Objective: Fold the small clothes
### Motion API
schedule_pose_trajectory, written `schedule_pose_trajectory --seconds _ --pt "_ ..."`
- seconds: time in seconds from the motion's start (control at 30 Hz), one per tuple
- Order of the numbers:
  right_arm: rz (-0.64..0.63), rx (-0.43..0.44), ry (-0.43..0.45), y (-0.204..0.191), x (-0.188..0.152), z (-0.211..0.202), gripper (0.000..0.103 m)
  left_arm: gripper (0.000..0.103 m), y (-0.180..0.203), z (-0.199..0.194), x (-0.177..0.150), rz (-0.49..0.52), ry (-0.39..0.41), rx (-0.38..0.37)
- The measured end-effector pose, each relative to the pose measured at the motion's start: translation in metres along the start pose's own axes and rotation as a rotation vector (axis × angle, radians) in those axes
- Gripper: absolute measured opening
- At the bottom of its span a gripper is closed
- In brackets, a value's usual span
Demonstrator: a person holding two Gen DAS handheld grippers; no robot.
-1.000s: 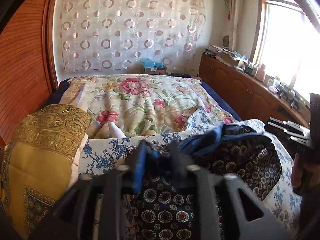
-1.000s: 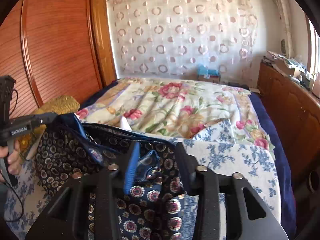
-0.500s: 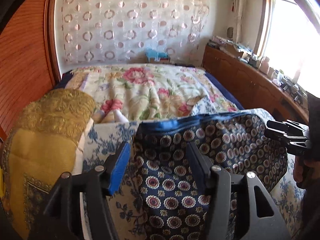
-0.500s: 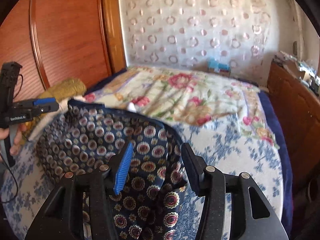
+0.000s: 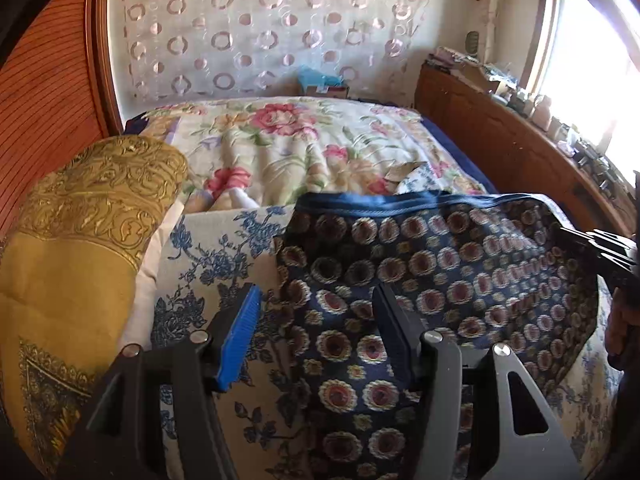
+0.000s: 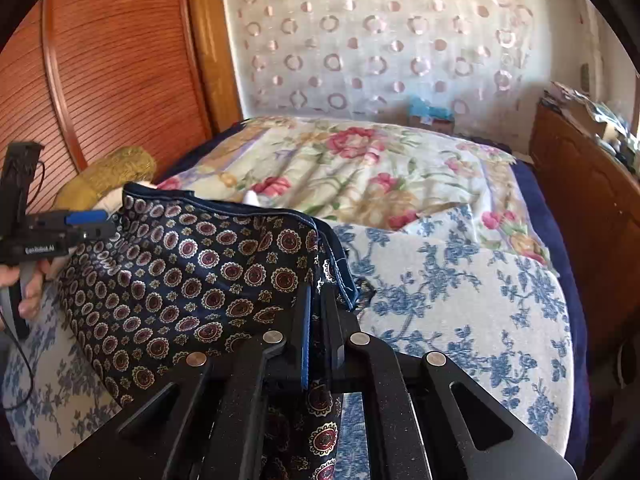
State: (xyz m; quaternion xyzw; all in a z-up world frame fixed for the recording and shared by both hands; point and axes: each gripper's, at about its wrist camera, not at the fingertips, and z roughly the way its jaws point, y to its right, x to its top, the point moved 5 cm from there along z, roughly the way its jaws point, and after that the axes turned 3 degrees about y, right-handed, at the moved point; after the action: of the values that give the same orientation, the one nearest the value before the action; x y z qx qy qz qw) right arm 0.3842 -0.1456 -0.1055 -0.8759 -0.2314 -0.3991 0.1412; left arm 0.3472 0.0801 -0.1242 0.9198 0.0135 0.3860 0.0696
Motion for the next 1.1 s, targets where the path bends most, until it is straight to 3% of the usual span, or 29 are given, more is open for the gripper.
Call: schedule_pose_trajectory --seconds 0.23,0.47,0.53,0.77,0.8,0.93,1.0,1.07,1.1 --pt "-0.005 -0.016 -0.029 0.0 -0.006 0.009 0.003 0.057 -0.006 0.015 -0.005 -0.038 -0.046 -0.021" --pt "-0.006 -0.072 -0.076 0.001 -0.012 0.018 0.06 0.057 -0.004 0.013 -0.005 -0.039 -0.027 -0.015" --pt "0.018 -0.073 -0.088 0.007 -0.014 0.021 0.063 0.057 -0.004 0.014 -0.005 -0.04 -0.027 -0.015" --pt "0.051 -0.022 -0.116 0.008 -0.018 0.025 0.064 0.056 -0.004 0.013 -0.005 -0.027 -0.026 -0.006" --pt "0.047 -0.016 -0.125 0.006 -0.018 0.026 0.065 0.043 -0.003 0.014 -0.004 -0.021 -0.025 -0.012" --pt "0.015 -0.004 -0.141 -0.001 -0.02 0.03 0.064 0.016 0.006 0.014 -0.002 0.012 -0.044 -0.058" --pt "-0.009 0.023 -0.137 -0.009 -0.022 0.027 0.04 0.004 0.007 0.013 0.0 0.003 -0.05 -0.084" --pt "-0.023 0.064 -0.139 -0.017 -0.022 0.025 0.02 0.002 0.011 0.005 0.002 0.009 -0.033 -0.115" --pt "-0.025 0.08 -0.143 -0.02 -0.022 0.025 0.015 0.002 0.013 0.0 0.004 0.011 -0.02 -0.125"
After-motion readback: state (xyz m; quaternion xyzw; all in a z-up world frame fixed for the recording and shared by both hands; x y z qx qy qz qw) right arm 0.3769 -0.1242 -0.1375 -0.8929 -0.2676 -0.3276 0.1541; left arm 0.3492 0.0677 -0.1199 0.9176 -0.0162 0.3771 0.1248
